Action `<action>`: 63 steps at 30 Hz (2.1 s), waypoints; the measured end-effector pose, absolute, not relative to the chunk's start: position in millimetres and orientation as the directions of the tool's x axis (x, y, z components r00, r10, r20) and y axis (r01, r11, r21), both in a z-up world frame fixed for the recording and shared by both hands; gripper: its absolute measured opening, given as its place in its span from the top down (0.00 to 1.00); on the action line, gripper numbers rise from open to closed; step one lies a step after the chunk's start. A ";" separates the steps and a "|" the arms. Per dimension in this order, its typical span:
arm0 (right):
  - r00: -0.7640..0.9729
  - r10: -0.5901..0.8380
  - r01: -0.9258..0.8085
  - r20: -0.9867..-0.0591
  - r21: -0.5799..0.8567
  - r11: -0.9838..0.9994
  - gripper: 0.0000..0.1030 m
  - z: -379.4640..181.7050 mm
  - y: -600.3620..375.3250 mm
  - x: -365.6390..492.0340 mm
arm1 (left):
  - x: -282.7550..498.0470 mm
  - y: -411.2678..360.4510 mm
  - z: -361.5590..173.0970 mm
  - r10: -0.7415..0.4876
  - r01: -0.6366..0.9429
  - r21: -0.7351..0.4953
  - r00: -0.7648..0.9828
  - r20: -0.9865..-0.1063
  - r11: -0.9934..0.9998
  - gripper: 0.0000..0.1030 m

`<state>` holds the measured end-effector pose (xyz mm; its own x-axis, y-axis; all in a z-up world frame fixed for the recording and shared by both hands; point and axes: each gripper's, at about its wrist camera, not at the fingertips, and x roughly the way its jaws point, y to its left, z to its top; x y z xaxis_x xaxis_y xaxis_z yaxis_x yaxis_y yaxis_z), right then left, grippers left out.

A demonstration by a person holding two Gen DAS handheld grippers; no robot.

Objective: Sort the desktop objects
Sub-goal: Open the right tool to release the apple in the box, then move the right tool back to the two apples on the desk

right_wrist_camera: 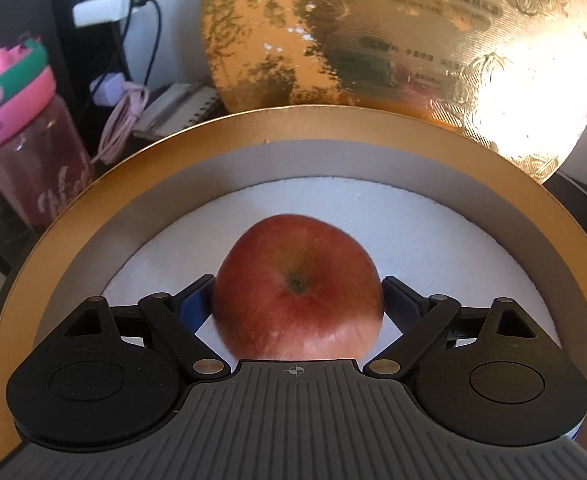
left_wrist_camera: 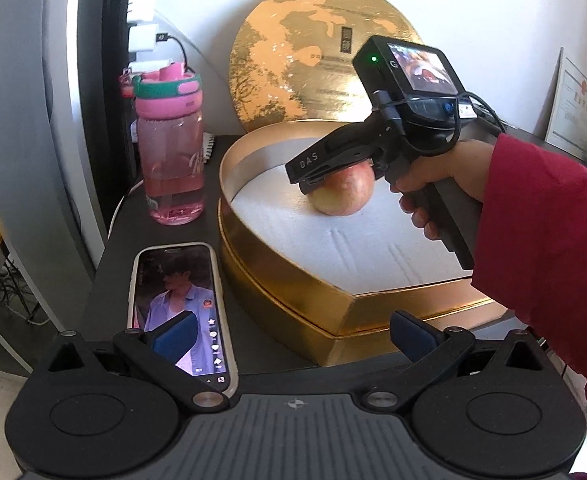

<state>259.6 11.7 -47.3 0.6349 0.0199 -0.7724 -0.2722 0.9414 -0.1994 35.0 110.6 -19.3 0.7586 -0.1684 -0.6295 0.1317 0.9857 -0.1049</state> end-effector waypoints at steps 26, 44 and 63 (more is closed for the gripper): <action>0.852 -0.020 0.007 -0.523 -0.027 1.000 0.03 56.7 -163.3 81.5 | 20.9 12.3 0.4 -0.217 0.270 -0.003 0.768 -0.603 0.963 0.01; 0.853 -0.247 0.298 -0.460 0.041 0.954 0.03 -1.9 -312.1 64.4 | 43.2 -41.8 -0.9 -0.210 0.304 0.042 0.745 -0.633 0.952 0.01; 0.846 -0.311 0.334 -0.432 -0.025 0.942 0.02 -50.5 -354.2 140.4 | 66.0 -51.6 -12.6 -0.168 0.286 0.067 0.721 -0.672 0.956 0.01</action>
<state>140.4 -354.2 -50.5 0.8462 -0.3113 -0.4325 0.3338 0.9423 -0.0251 66.0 -51.6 -12.6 0.7212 -0.1684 -0.6719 0.2859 0.9559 0.0673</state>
